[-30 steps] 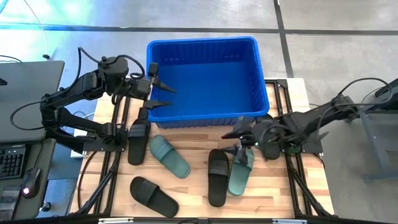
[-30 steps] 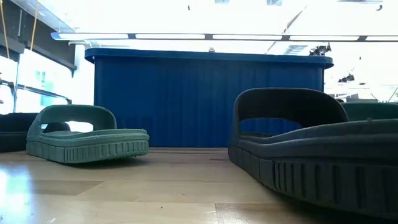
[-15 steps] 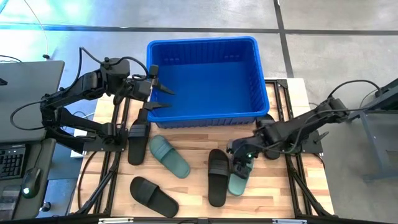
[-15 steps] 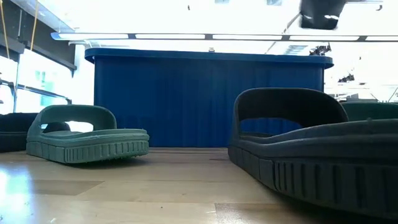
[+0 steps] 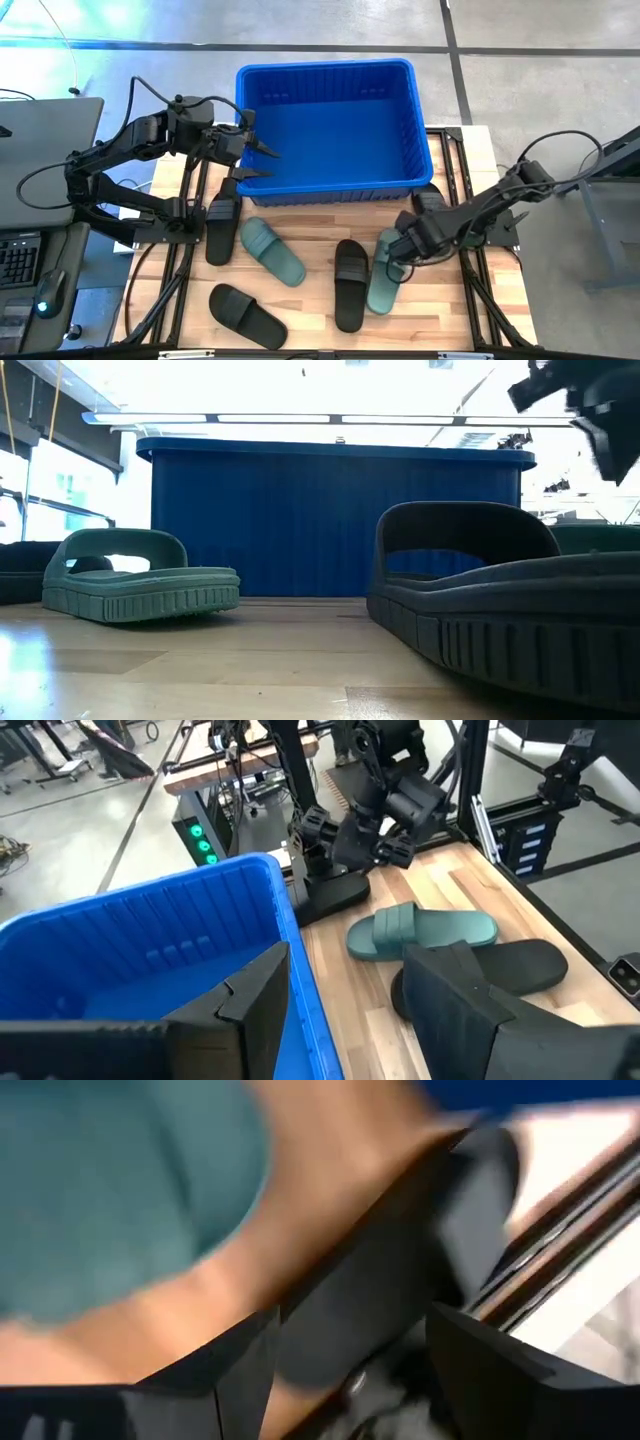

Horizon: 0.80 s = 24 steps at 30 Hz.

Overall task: Pick and place slides into bin
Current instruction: Put the black slide into the blue bin

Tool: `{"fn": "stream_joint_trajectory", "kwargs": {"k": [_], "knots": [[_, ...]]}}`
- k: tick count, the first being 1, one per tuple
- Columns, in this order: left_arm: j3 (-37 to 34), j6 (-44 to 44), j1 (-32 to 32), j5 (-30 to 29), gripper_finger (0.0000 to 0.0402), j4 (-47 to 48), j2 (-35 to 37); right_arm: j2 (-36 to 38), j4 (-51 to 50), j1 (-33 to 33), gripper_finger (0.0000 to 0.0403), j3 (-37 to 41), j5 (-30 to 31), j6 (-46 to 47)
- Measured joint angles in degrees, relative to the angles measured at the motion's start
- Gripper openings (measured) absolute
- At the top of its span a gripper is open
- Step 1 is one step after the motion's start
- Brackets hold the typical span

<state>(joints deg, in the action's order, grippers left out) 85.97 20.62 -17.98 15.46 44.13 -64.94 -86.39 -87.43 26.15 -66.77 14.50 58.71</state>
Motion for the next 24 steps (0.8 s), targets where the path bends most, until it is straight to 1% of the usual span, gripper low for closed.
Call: {"fn": "stream_joint_trajectory", "kwargs": {"k": [2, 4, 6, 9, 11, 14, 17, 20, 24], "knots": [[0.00, -0.05, 0.00, 0.04, 0.0179, 0.29, -0.19, -0.44, -2.55, 0.08, 0.0243, 0.78, 3.27, -0.01], [0.00, -0.07, 0.00, 0.02, 0.0179, 1.33, -0.21, -0.43, -2.41, -0.24, 0.0243, 2.44, 3.48, -0.61], [0.00, -0.07, 0.00, 0.01, 0.0179, 2.47, -0.16, -0.28, -2.35, -0.40, 0.0243, 4.95, 2.31, 0.06], [0.00, -0.08, 0.00, -0.02, 0.0179, 4.22, -0.21, -0.32, -2.07, -0.37, 0.0243, 9.44, -1.23, 1.37], [0.00, -0.09, 0.00, -0.02, 0.0179, 4.64, -0.21, -0.31, -2.09, -0.33, 0.0243, 12.54, -1.04, 3.09], [0.00, -0.09, 0.00, -0.02, 0.0179, 4.64, -0.21, -0.32, -1.78, -0.50, 0.0243, 16.98, 1.38, 5.75], [0.00, -0.09, 0.00, -0.02, 0.0179, 4.64, -0.21, -0.32, 0.07, -1.13, 0.0243, 20.60, 4.21, 5.88], [0.00, -0.09, 0.00, -0.04, 0.0179, 4.61, -0.21, -0.40, 3.94, -1.79, 0.0240, 20.66, 8.02, 3.94], [0.00, -0.11, 0.00, -0.04, 0.0179, 4.53, -0.21, -0.37, 3.49, -2.84, 0.0238, 20.79, 13.67, 5.34]]}}
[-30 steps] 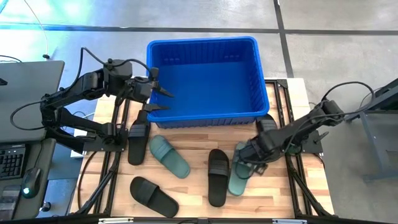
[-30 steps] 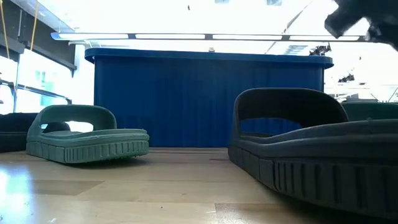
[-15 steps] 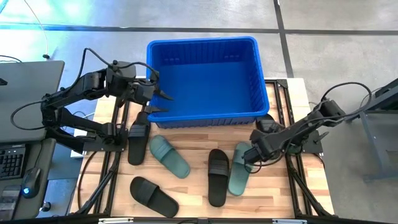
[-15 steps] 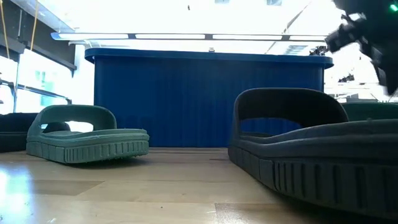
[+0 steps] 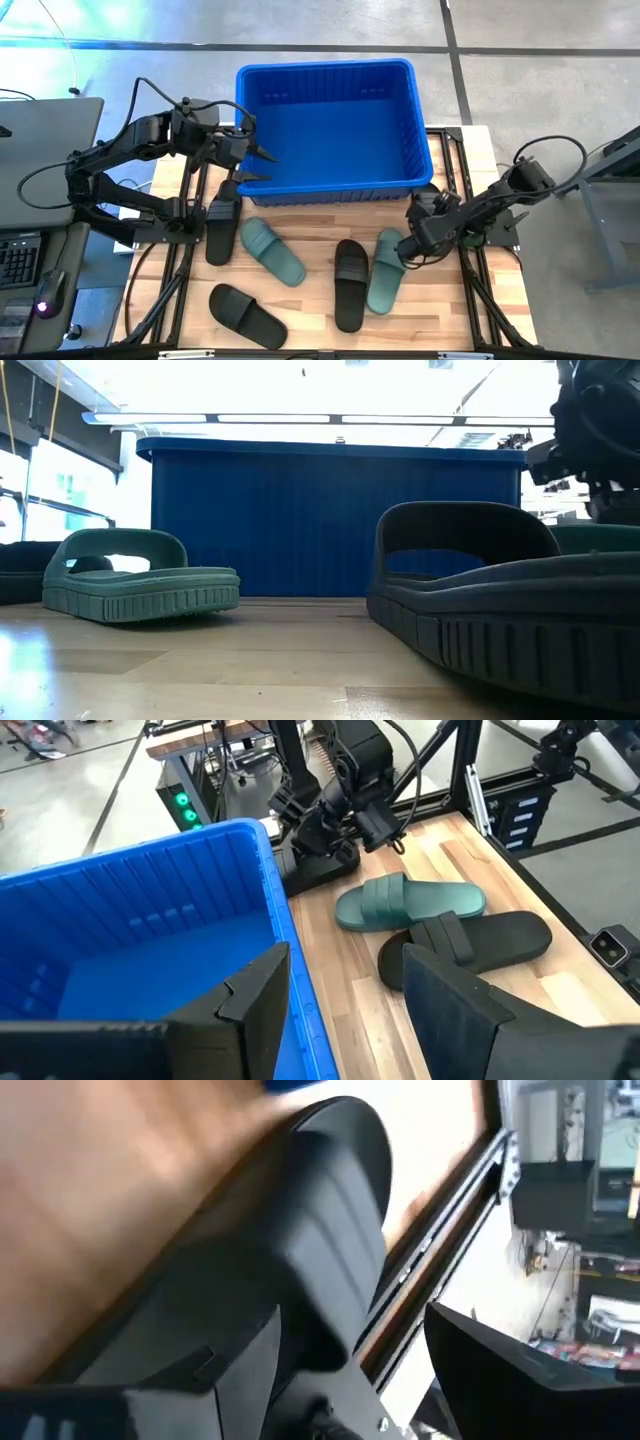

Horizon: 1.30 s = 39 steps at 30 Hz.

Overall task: Pick and place slides into bin
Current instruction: Put the black slide into the blue bin

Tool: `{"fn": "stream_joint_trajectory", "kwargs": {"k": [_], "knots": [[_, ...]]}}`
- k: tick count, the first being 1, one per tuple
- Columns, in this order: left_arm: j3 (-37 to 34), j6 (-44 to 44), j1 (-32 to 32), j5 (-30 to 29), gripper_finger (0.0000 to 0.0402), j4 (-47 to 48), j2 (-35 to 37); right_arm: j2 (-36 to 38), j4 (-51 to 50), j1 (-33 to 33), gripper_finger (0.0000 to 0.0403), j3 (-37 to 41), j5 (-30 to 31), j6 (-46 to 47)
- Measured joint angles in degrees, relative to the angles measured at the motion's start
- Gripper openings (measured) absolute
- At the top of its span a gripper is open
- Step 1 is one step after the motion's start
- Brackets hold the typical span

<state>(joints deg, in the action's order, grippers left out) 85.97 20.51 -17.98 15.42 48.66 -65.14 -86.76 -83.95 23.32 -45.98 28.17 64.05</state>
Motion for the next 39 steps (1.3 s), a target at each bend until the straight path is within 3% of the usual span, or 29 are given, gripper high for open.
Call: {"fn": "stream_joint_trajectory", "kwargs": {"k": [5, 10, 23, 39], "knots": [[0.00, -1.28, 0.00, -0.05, 0.0179, -0.02, 0.00, 0.00, 1.56, -2.65, 0.0238, 0.00, -0.73, -1.19], [0.00, -1.33, 0.00, -0.04, 0.0179, -0.02, 0.00, 0.00, 4.19, -4.77, 0.0238, 0.00, -6.18, -4.28], [0.00, -1.33, 0.02, -0.04, 0.0179, -0.04, 0.00, -0.56, 4.26, -11.13, 0.0238, 0.00, -6.84, 4.98], [0.00, -1.31, 0.01, -0.04, 0.0179, 2.30, 0.00, -15.55, 7.73, -11.68, 0.0238, -0.13, -5.25, 5.20]]}}
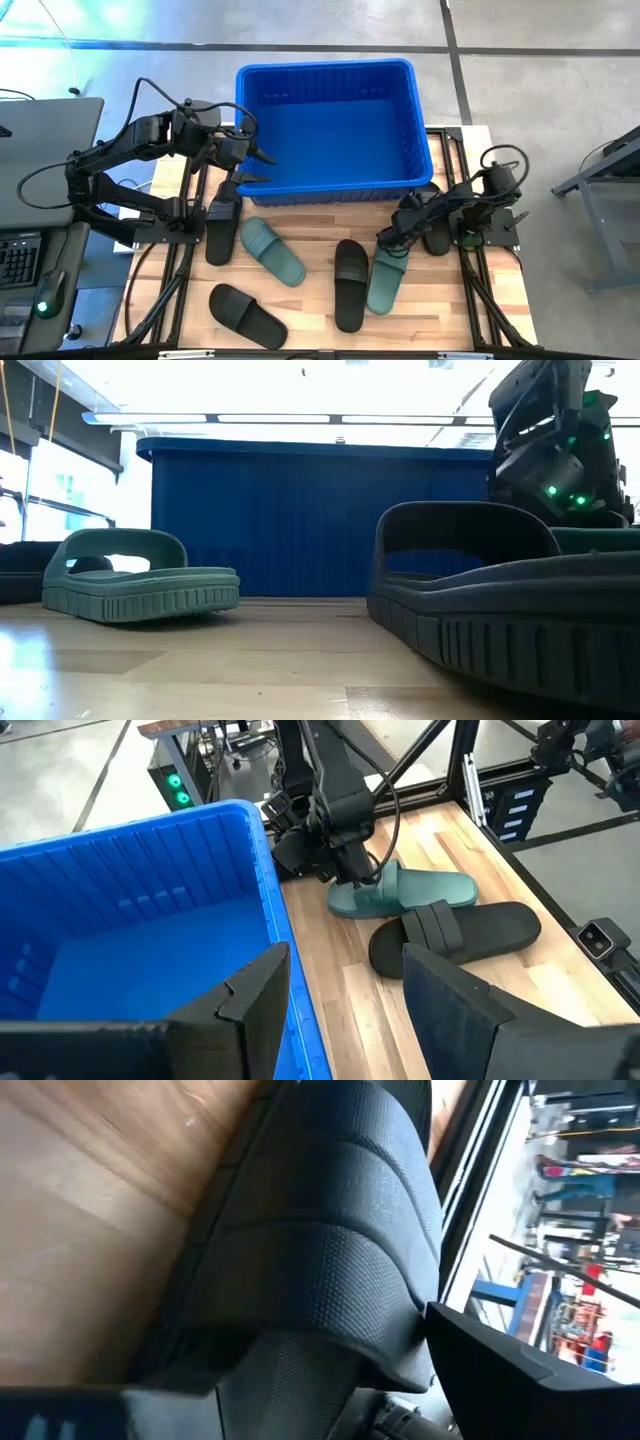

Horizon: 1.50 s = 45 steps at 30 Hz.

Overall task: Pick and place slides into bin
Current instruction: Put the black slide into the blue bin

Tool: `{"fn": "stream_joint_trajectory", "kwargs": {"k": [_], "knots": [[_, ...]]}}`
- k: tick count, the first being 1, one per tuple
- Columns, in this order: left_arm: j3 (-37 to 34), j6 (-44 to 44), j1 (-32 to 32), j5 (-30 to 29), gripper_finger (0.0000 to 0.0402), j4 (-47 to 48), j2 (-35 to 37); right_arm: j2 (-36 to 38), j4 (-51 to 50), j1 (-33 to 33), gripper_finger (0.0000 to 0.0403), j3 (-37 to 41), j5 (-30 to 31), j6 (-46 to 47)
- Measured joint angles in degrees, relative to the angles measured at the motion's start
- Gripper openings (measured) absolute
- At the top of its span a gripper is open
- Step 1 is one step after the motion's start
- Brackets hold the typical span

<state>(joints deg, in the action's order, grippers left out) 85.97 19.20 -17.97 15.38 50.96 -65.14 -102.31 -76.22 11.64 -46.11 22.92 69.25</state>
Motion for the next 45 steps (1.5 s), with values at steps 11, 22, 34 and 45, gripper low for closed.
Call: {"fn": "stream_joint_trajectory", "kwargs": {"k": [11, 22, 34, 45], "knots": [[0.00, 0.00, 0.01, 0.00, 0.0179, 0.22, 0.00, -0.80, -0.34, 0.90, 0.0106, 0.11, 1.52, 5.31], [0.00, 0.02, 0.01, -1.95, 0.0179, 0.19, 0.00, -0.82, -1.94, 4.56, 0.0022, -3.64, -5.35, 5.53], [0.00, 0.02, 0.01, -3.02, 0.0179, 0.17, 0.00, 0.51, -12.91, 13.11, 0.0004, -30.79, -21.47, 5.61], [0.00, 0.02, 0.01, -3.02, 0.0179, 0.13, 0.00, 0.82, -13.64, 17.11, 0.0002, -60.19, -4.46, -0.29]]}}
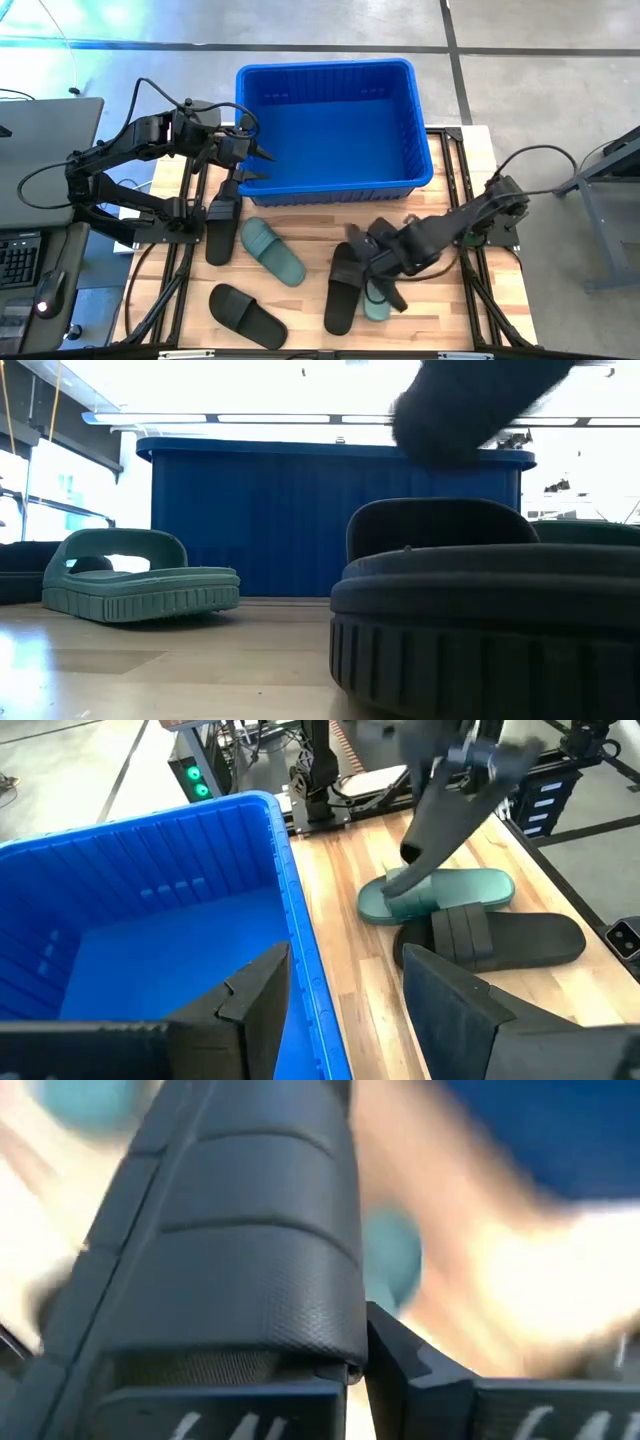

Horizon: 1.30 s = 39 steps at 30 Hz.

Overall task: Pick and place slides into bin
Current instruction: Put the black slide into the blue bin

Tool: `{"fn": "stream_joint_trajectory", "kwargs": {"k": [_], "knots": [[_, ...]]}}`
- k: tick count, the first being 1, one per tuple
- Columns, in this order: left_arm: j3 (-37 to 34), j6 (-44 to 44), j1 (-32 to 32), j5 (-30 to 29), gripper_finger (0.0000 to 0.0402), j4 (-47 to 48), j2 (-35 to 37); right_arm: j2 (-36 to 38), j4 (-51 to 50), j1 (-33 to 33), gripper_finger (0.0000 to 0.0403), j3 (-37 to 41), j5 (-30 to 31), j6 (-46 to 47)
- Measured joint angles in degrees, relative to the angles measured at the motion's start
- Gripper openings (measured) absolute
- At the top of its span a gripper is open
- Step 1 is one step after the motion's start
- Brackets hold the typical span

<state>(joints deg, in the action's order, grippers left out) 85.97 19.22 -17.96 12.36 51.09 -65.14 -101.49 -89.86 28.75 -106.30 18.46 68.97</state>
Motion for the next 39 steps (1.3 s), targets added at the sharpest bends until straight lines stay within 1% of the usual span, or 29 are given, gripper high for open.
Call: {"fn": "stream_joint_trajectory", "kwargs": {"k": [2, 5, 10, 12, 14, 15, 17, 21, 26, 28, 31, 35, 37, 39], "knots": [[0.00, 0.00, 0.00, 0.00, 0.0179, -0.02, 0.00, 0.00, 0.48, -0.17, 0.0001, -5.51, 8.49, -4.12], [0.00, -0.01, 0.00, 0.00, 0.0179, -0.01, 0.00, 0.02, 0.58, -1.28, 0.0001, -12.40, 22.79, -11.23], [0.00, -0.02, 0.00, 0.00, 0.0179, -0.02, 0.00, 0.07, 0.49, -6.28, 0.0001, -20.13, 45.36, -23.33], [0.00, -0.06, 0.00, 0.00, 0.0179, -0.02, 0.00, 0.09, 0.46, -10.07, 0.0001, -21.80, 51.86, -28.26], [0.00, -0.22, -0.01, 0.00, 0.0179, -0.01, 0.00, 0.09, 0.47, -14.61, 0.0001, -22.58, 55.90, -32.37], [0.00, -0.22, 0.00, 0.00, 0.0179, 0.00, 0.00, 0.09, 0.49, -17.16, 0.0000, -22.67, 56.65, -33.87], [0.00, -0.23, 0.00, 0.00, 0.0179, 0.00, 0.00, 0.09, 0.55, -22.41, 0.0000, -22.20, 56.20, -35.49], [0.00, -0.22, 0.00, 0.00, 0.0179, -0.02, -0.02, -0.15, 0.54, -33.22, 0.0000, -18.17, 51.73, -36.04], [0.00, -0.22, 0.00, 0.00, 0.0179, -0.02, -0.02, -0.20, 4.11, -44.56, 0.0000, -5.96, 48.17, -35.99], [0.00, -0.22, 0.00, 0.00, 0.0179, -0.02, -0.02, -0.20, 7.95, -47.77, 0.0000, 0.49, 46.95, -36.01], [0.00, -0.22, 0.00, 0.00, 0.0179, 0.00, -0.02, -0.31, 17.04, -50.72, 0.0000, 10.98, 45.03, -36.21], [0.00, -0.22, 0.00, 0.00, 0.0179, 0.02, -0.02, -0.31, 28.26, -51.19, 0.0000, 23.59, 39.37, -39.03], [0.00, -0.22, 0.00, 0.00, 0.0179, 0.04, -0.02, -0.33, 30.16, -50.41, 0.0000, 28.61, 36.93, -37.34], [0.00, -0.22, 0.00, 0.00, 0.0179, 0.04, -0.02, -0.33, 30.33, -49.26, 0.0000, 32.44, 35.68, -32.31]]}}
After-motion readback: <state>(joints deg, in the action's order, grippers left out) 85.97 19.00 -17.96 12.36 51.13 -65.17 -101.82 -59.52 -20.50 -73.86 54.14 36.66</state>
